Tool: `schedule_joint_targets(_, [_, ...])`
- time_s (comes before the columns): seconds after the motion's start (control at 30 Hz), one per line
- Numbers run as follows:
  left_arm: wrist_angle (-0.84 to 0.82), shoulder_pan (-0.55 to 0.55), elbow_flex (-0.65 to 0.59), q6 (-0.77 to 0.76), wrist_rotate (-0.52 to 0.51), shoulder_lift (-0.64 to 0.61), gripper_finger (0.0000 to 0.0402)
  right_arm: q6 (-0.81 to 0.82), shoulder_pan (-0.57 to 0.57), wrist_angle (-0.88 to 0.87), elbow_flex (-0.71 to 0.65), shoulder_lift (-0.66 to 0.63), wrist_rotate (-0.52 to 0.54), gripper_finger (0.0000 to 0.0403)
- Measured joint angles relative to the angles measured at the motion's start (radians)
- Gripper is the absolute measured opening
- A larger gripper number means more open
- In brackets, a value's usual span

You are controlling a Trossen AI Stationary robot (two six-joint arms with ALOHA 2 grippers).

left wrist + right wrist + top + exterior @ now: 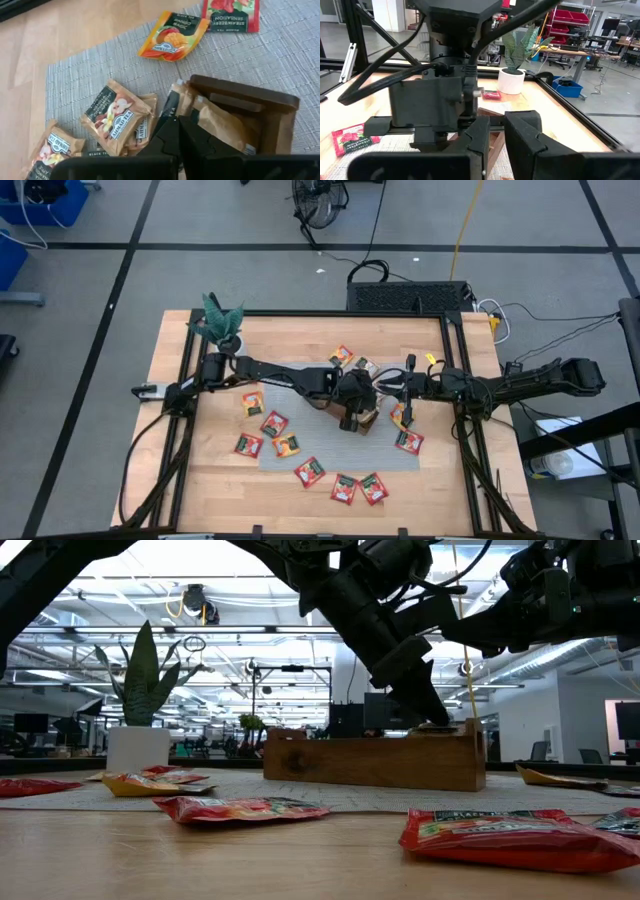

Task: Pick & Place Tea
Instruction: Put the brown tea into the right part of the wooden organizer

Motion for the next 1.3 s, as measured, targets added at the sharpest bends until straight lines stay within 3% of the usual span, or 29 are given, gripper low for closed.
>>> schedule_joint_targets(0.23, [-0.012, -0.013, 0.000, 0.006, 0.000, -0.004, 0.0010, -0.002, 0.000, 0.000, 0.000, 0.000, 0.000, 0.0045])
schedule_joint_targets(0.53, [-0.205, -0.041, 0.001, 0.046, 0.014, -0.036, 0.0004, -0.005, 0.000, 0.000, 0.000, 0.000, 0.000, 0.0045])
schedule_joint_targets(1.3, [-0.148, -0.037, 0.002, 0.038, 0.118, 0.025, 0.0001, -0.006, 0.000, 0.008, 0.000, 0.000, 0.000, 0.0045])
